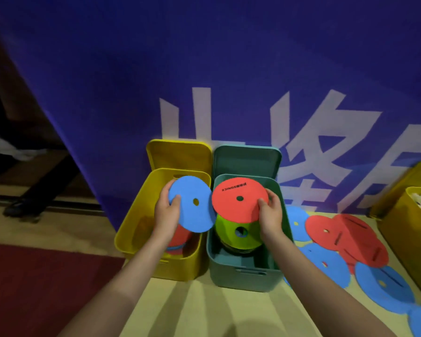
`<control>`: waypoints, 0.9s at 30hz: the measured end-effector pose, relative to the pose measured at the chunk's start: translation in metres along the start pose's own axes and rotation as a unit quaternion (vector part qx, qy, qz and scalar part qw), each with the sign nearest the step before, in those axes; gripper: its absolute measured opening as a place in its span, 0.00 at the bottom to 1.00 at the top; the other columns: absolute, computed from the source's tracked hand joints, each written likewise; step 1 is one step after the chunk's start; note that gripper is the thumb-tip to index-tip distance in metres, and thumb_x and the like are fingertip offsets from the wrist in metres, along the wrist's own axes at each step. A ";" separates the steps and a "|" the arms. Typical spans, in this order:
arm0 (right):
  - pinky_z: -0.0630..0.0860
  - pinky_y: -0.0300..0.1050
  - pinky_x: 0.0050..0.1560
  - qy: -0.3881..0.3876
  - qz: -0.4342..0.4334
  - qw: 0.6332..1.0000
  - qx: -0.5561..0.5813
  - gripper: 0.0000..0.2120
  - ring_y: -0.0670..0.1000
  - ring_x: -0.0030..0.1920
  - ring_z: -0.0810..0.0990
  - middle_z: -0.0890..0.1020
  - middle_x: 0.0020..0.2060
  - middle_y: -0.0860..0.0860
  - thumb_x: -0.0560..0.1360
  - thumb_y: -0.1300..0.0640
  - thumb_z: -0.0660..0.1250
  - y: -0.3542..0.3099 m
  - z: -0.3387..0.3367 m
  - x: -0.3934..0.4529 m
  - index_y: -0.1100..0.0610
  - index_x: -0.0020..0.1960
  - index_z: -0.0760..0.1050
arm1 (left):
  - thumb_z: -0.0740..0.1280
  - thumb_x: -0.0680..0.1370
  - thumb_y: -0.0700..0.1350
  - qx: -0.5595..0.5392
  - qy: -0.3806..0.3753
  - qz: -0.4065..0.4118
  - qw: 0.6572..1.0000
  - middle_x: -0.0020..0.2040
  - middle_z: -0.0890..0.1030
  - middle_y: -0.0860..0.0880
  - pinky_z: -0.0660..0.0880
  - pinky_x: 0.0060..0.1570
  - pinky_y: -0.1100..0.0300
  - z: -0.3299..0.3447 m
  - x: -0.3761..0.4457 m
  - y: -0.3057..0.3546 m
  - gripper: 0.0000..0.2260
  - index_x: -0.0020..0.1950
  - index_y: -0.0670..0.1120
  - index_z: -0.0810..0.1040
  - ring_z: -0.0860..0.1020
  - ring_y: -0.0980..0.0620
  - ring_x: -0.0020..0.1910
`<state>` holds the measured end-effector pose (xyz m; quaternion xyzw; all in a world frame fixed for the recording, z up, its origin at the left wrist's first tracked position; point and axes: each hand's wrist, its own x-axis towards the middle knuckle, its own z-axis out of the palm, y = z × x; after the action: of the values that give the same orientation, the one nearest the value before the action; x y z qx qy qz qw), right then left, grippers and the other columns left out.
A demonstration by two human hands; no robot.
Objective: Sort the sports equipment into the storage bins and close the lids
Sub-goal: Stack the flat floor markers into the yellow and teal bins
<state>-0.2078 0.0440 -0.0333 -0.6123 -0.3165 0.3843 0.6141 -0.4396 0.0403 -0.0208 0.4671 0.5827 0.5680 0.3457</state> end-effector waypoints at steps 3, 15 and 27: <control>0.67 0.42 0.53 0.010 -0.005 1.000 0.009 0.15 0.49 0.55 0.72 0.74 0.56 0.50 0.79 0.65 0.57 0.010 0.038 -0.016 0.58 0.65 0.70 | 0.60 0.79 0.36 0.019 0.026 -0.026 0.999 0.66 0.73 0.48 0.70 0.59 0.57 -0.039 0.019 -0.019 0.19 0.69 0.47 0.69 0.72 0.50 0.61; 0.69 0.53 0.63 0.046 0.043 0.995 -0.081 0.17 0.59 0.62 0.74 0.75 0.61 0.60 0.78 0.65 0.60 0.070 0.071 -0.014 0.61 0.66 0.70 | 0.58 0.79 0.40 0.207 -0.055 -0.151 0.965 0.65 0.74 0.44 0.71 0.47 0.56 -0.067 0.082 -0.112 0.22 0.73 0.48 0.66 0.75 0.43 0.55; 0.74 0.57 0.60 0.025 0.054 0.992 -0.115 0.16 0.56 0.56 0.78 0.79 0.56 0.56 0.77 0.62 0.62 0.063 0.059 -0.009 0.57 0.65 0.71 | 0.65 0.74 0.40 0.337 -0.156 -0.262 0.891 0.63 0.75 0.37 0.77 0.52 0.46 -0.045 0.117 -0.189 0.23 0.68 0.39 0.69 0.75 0.36 0.58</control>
<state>-0.2681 0.0631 -0.0921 -0.7044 -0.3091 0.3630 0.5258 -0.5481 0.1506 -0.1872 0.4684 0.7789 0.1464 0.3904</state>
